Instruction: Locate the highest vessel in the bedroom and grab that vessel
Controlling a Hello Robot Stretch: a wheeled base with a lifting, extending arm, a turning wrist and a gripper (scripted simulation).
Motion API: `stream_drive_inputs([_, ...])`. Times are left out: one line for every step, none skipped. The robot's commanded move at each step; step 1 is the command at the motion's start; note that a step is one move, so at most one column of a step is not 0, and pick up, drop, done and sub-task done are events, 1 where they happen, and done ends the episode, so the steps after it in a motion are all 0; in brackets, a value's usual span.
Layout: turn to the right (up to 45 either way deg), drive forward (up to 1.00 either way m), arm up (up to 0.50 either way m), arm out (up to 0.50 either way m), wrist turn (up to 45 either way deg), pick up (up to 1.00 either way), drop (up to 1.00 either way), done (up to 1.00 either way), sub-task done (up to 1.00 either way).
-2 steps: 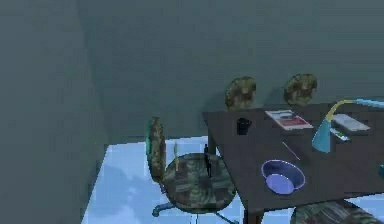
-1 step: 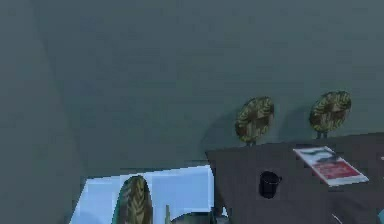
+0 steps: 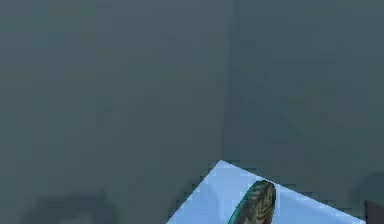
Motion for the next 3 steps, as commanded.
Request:
stream_drive_inputs([-18.0,0.0,0.0,0.0,0.0,0.0,0.0,0.0,0.0])
stream_drive_inputs([0.0,0.0,0.5,0.0,0.0,0.0,0.0,0.0,0.0])
stream_drive_inputs([0.0,0.0,0.22,0.0,0.0,0.0,0.0,0.0,0.0])
